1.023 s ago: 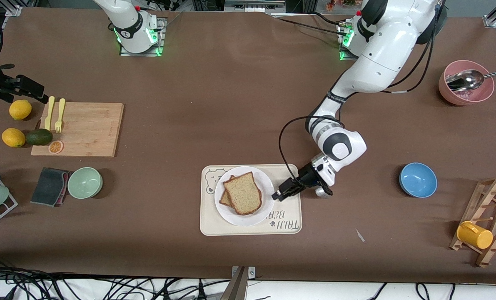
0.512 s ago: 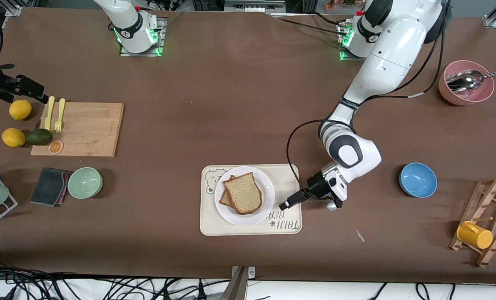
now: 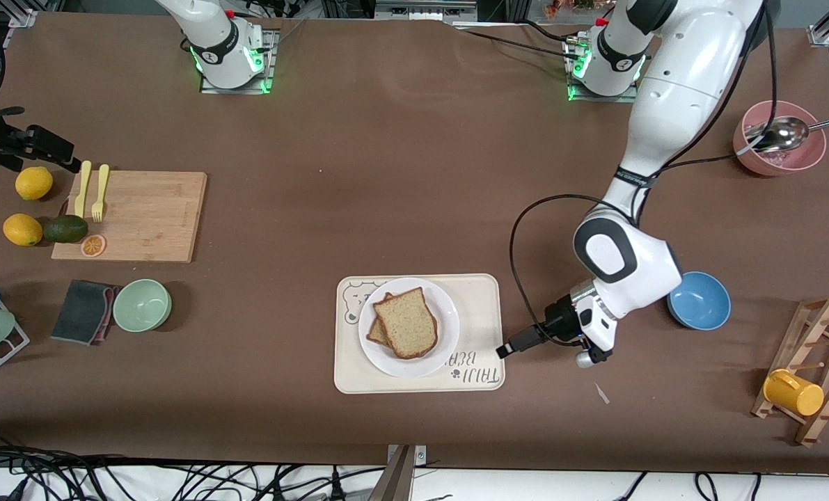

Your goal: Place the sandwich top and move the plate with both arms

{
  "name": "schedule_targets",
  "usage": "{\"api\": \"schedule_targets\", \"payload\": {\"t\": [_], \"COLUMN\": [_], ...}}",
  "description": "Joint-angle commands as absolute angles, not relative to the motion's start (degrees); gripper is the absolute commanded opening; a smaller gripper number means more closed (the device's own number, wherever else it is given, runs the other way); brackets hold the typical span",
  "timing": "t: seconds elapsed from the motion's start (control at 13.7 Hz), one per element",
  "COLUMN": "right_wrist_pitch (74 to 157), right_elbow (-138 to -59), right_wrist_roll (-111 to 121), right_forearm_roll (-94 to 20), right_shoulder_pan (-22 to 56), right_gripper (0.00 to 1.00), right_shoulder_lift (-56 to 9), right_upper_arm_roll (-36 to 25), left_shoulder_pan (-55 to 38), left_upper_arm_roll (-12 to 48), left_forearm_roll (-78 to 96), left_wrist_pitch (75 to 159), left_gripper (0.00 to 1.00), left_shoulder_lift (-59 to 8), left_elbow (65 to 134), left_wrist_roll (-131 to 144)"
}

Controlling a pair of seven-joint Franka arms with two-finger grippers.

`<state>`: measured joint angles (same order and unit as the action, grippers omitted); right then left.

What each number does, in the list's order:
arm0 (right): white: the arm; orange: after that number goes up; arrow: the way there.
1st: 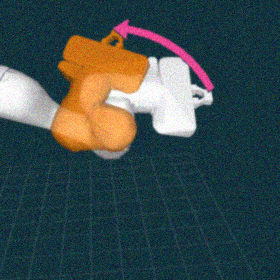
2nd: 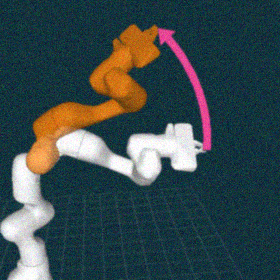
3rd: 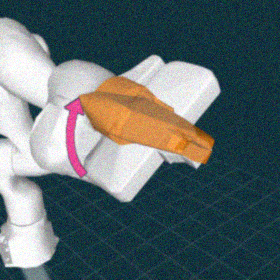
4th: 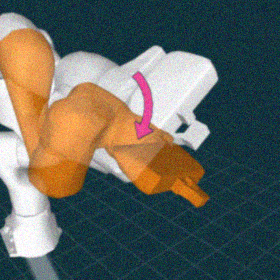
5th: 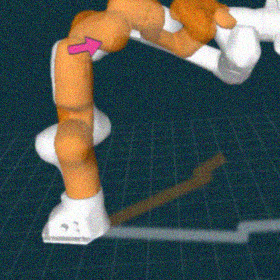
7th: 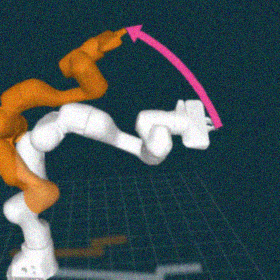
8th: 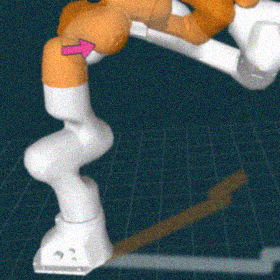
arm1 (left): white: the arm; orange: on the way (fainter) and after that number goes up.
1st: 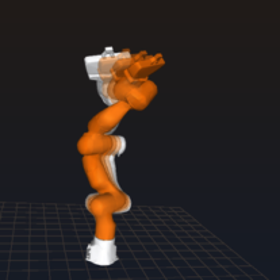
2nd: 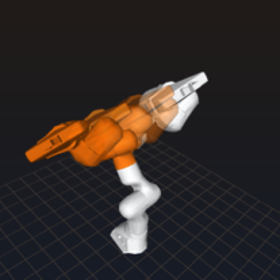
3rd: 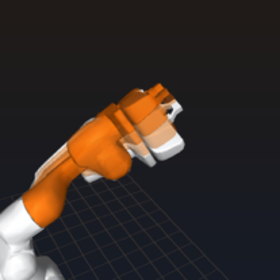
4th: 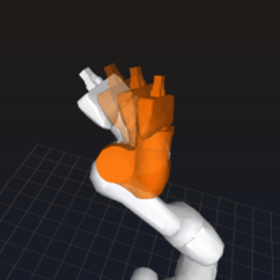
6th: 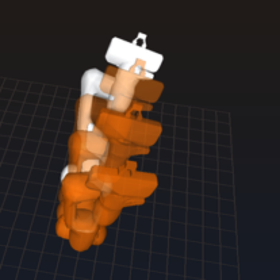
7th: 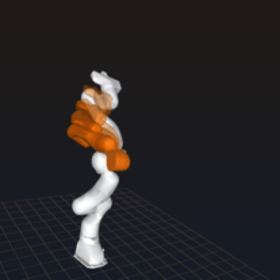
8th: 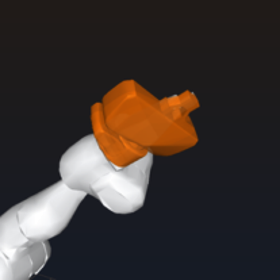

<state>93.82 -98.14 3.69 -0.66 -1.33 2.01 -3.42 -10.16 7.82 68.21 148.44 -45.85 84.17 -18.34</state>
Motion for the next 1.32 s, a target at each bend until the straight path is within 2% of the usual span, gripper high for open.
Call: {"api": "schedule_targets", "payload": {"t": [0.0,0.15,0.29,0.51,0.66,0.88,1.24], "right_wrist_pitch": [92.6,92.6,92.6,92.6,92.6,92.6,92.6], "right_elbow": [-96.7,-96.7,-96.7,-96.7,-96.7,-96.7,-96.7], "right_wrist_roll": [4.7,4.7,4.7,4.6,4.7,4.6,4.6], "right_forearm_roll": [-1.6,-1.6,-1.6,-1.6,-1.6,-1.6,-1.6], "right_shoulder_pan": [-1.4,-1.4,-1.4,-1.4,-1.4,-1.4,-1.4], "right_gripper": [1.0,1.0,1.0,1.0,1.0,1.0,1.0], "right_shoulder_lift": [1.5,1.5,1.5,1.5,1.5,1.5,1.5], "right_upper_arm_roll": [-3.5,-3.5,-3.5,-3.5,-3.5,-3.5,-3.5], "left_shoulder_pan": [-8.9,-8.9,-8.8,-8.8,-8.8,-8.4,-5.8], "left_upper_arm_roll": [7.0,5.3,3.1,-0.3,-1.7,-4.4,-4.8], "left_forearm_roll": [62.7,55.2,43.2,24.9,19.2,12.3,5.5], "left_wrist_pitch": [146.8,146.5,142.4,134.2,131.2,122.2,109.5], "left_gripper": [1.0,1.0,1.0,1.0,1.0,1.0,1.0], "left_shoulder_lift": [-38.3,-33.8,-30.6,-27.5,-25.1,-20.0,-11.9], "left_elbow": [93.1,97.9,99.8,98.6,98.8,98.5,95.7], "left_wrist_roll": [-16.4,-12.8,-6.6,2.1,4.3,4.5,4.2]}}
